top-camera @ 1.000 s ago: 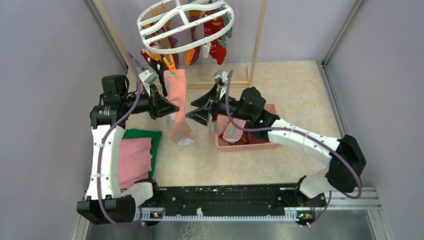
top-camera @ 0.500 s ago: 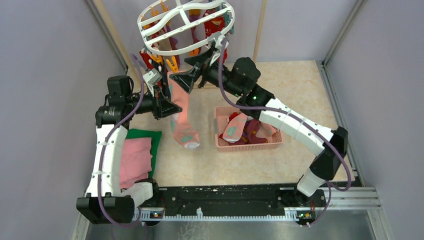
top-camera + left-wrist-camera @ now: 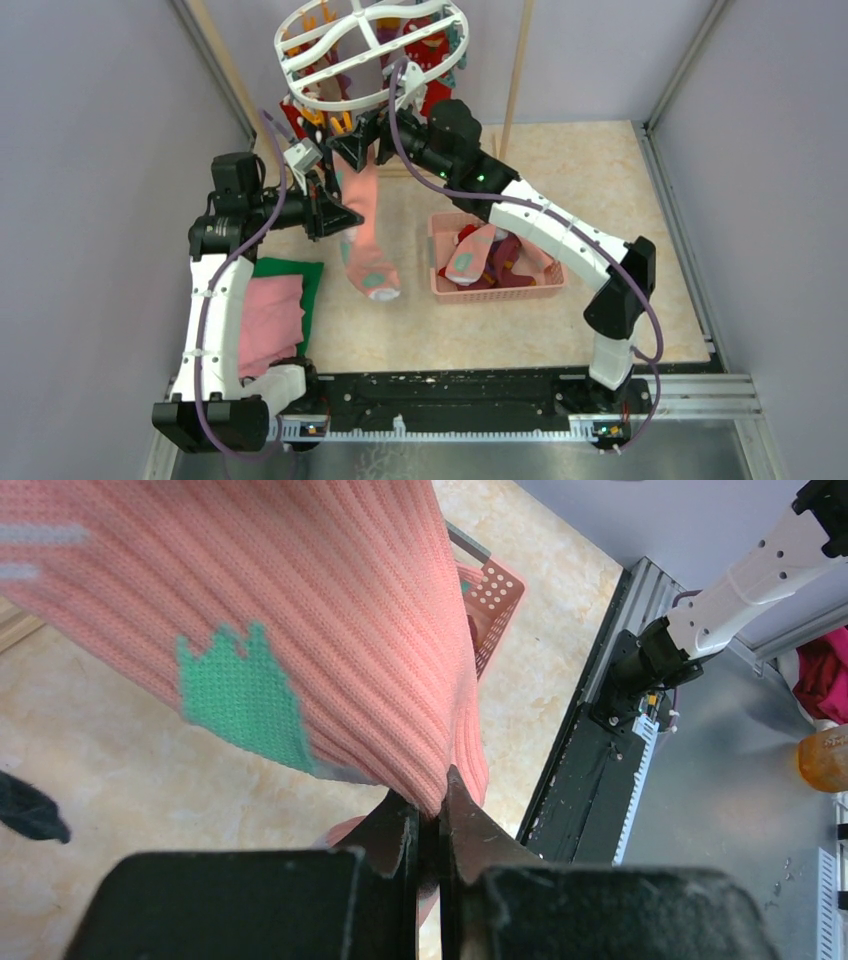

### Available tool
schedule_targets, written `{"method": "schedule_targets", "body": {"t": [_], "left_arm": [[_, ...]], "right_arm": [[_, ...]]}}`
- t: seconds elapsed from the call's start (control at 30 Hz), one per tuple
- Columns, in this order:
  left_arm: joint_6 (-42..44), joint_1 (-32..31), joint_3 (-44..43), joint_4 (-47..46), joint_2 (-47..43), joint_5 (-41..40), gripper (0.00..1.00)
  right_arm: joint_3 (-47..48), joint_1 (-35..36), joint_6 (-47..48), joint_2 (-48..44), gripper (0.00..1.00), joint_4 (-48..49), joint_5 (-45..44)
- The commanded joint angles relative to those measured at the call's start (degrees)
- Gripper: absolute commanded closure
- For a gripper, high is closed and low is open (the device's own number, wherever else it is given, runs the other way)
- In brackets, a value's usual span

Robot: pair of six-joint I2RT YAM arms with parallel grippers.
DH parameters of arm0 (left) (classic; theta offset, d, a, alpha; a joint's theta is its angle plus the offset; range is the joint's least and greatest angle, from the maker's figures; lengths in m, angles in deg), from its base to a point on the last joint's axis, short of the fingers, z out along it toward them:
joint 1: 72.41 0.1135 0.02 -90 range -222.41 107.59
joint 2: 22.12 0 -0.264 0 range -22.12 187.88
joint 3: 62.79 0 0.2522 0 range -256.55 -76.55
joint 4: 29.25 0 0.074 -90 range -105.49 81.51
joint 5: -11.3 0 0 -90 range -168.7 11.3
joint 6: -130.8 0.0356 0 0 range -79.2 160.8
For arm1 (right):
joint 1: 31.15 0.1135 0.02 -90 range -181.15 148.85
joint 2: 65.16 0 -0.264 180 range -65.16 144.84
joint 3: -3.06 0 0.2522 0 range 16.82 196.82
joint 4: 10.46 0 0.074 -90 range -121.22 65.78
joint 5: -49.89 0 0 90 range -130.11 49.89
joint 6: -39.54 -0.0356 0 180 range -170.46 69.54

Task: Remove the socks clipped to the hanger
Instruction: Remove the sock from the hanger.

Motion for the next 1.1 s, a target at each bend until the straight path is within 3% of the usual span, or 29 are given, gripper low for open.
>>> {"method": "schedule_targets", "body": {"t": [0.0, 0.2, 0.7, 0.9, 1.07], "left_arm": [[-0.48, -0.38, 0.57, -2.21, -0.38, 1.52, 1.0], [-1.2, -0.92, 1.87, -3.58, -0.41, 0.36, 1.0], [-1.95, -1.55, 3.79, -5.53, -0.52, -3.03, 1.0], [-2.17, -1.56, 3.78, -6.11, -1.02, -3.62, 1.0], [-2.13, -1.54, 4.01, -6.29, -1.2, -4.26, 1.0]], "right_arm": [[3.59, -0.33, 0.71, 1.1, 0.23, 3.58, -1.59], [4.4, -0.33, -1.27, 2.97, 0.46, 6.89, -2.02], [3.45, -0.33, -6.83, 5.19, 0.48, 14.61, -5.11], [2.97, -0.34, -8.55, 5.62, 0.79, 16.09, -6.11], [1.24, -0.48, -9.3, 4.5, 0.96, 17.21, -5.92]]}}
